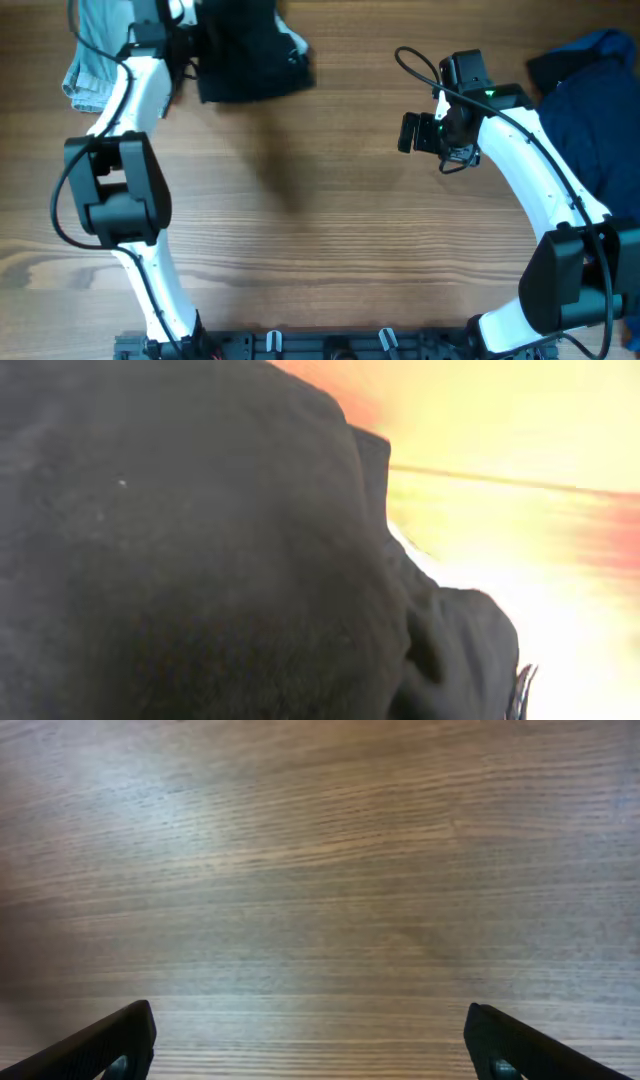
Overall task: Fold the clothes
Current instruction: 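Carry the folded shorts with the left gripper to the top-left beside the denim, then lower the shorts onto the denim stack and release with the left gripper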
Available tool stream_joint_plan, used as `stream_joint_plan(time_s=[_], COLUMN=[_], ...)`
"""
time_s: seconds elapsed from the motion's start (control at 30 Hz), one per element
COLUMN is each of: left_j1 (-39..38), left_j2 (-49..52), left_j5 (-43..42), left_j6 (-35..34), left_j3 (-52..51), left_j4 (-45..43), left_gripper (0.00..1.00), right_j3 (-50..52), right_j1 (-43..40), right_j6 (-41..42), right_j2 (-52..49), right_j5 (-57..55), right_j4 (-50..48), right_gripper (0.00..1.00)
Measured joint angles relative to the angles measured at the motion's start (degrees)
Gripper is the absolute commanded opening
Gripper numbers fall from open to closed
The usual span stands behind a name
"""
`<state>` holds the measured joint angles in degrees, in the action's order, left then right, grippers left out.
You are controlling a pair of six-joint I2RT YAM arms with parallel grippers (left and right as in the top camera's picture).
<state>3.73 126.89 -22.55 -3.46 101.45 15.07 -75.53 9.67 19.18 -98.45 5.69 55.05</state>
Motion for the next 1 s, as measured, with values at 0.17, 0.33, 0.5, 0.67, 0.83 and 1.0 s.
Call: stream_joint_plan(time_s=[0.17, 0.33, 0.5, 0.67, 0.83, 1.0], left_j1=[4.3, 6.9, 8.2, 9.5, 11.3, 13.9], left_j2=[0.7, 1.1, 1.1, 1.1, 1.1, 2.0], left_j5=[0.2, 0.4, 0.5, 0.7, 2.6, 4.1], left_j6=[0.4, 0.5, 0.7, 0.9, 1.1, 1.2], left_j3=[3.7, 9.1, 12.1, 12.1, 12.1, 12.4], left_j4=[-0.1, 1.4, 1.8, 4.3, 5.3, 6.8], left_gripper=[0.04, 0.05, 0.04, 0.06, 0.2, 0.17], right_j3=[0.0, 0.0, 0.0, 0.0, 0.0, 0.0], right_j1=[0.0, 0.0, 0.0, 0.0, 0.0, 0.0], right_j6=[0.1, 0.1, 0.1, 0.1, 0.1, 0.1], right_j2=[0.0, 0.0, 0.0, 0.0, 0.0, 0.0], right_j5=[0.0, 0.0, 0.0, 0.0, 0.0, 0.0], right_j4=[1.3, 2.4, 2.7, 2.8, 3.5, 3.7], right_gripper=[1.0, 0.99, 1.0, 1.0, 1.0, 1.0])
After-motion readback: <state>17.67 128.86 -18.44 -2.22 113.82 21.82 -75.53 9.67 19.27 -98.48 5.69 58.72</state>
